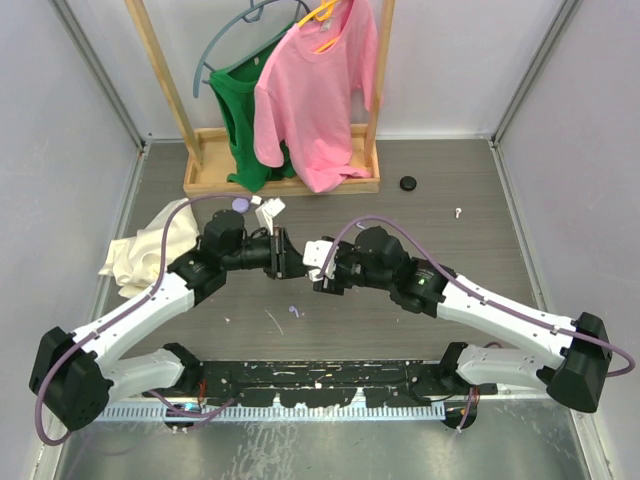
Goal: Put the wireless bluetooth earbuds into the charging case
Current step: Pick up the charging case at the center of the board.
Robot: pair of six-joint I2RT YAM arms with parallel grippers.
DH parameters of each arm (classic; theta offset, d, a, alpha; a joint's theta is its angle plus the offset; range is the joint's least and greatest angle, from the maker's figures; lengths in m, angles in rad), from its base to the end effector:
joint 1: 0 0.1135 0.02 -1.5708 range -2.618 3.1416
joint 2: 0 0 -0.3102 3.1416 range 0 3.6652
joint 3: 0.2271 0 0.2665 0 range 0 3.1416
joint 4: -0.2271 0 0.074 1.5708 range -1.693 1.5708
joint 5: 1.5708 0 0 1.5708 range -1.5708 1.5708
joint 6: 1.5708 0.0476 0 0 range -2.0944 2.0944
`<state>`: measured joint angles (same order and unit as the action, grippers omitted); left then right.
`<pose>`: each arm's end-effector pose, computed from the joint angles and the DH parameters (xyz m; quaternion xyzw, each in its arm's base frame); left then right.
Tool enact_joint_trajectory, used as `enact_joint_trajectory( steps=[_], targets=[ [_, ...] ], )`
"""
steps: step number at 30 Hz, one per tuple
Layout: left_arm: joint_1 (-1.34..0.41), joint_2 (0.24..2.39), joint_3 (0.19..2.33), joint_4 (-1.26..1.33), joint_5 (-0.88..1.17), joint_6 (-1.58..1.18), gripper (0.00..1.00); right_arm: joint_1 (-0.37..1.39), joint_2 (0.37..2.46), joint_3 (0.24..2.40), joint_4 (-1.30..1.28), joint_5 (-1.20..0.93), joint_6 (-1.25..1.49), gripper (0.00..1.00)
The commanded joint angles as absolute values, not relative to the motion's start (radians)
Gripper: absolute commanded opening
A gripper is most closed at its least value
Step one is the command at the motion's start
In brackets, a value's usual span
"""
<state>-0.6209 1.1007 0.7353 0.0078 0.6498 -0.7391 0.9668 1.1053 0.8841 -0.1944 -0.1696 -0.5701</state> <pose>0.1852 -0.1679 0.3141 0.1357 0.7880 -0.5436 0.2552 0.1398 0.2168 0.3434 -0.6134 0.5680 0.1768 0.5194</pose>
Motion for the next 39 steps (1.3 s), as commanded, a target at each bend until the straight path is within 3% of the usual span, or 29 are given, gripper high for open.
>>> enact_joint_trajectory(
  steps=[1, 9, 16, 22, 39],
  targets=[
    [-0.665, 1.05, 0.815, -0.093, 0.576, -0.523, 0.12, 0.97, 1.023, 0.875, -0.112, -0.159, -0.543, 0.66],
    [-0.758, 0.974, 0.858, -0.229, 0.372, -0.221, 0.08, 0.971, 0.927, 0.831, -0.088, -0.099, -0.408, 0.78],
    [-0.84, 0.911, 0.889, -0.27, 0.229, 0.04, 0.08, 0.971, 0.858, 0.845, -0.093, -0.008, -0.147, 0.84],
    [-0.888, 0.896, 0.877, -0.252, 0.156, 0.285, 0.06, 0.97, 0.825, 0.899, -0.133, 0.107, 0.147, 0.95],
    [-1.006, 0.824, 0.625, 0.237, 0.028, 0.887, 0.06, 0.971, 0.917, 0.963, -0.18, 0.153, 0.753, 0.92]
  ],
)
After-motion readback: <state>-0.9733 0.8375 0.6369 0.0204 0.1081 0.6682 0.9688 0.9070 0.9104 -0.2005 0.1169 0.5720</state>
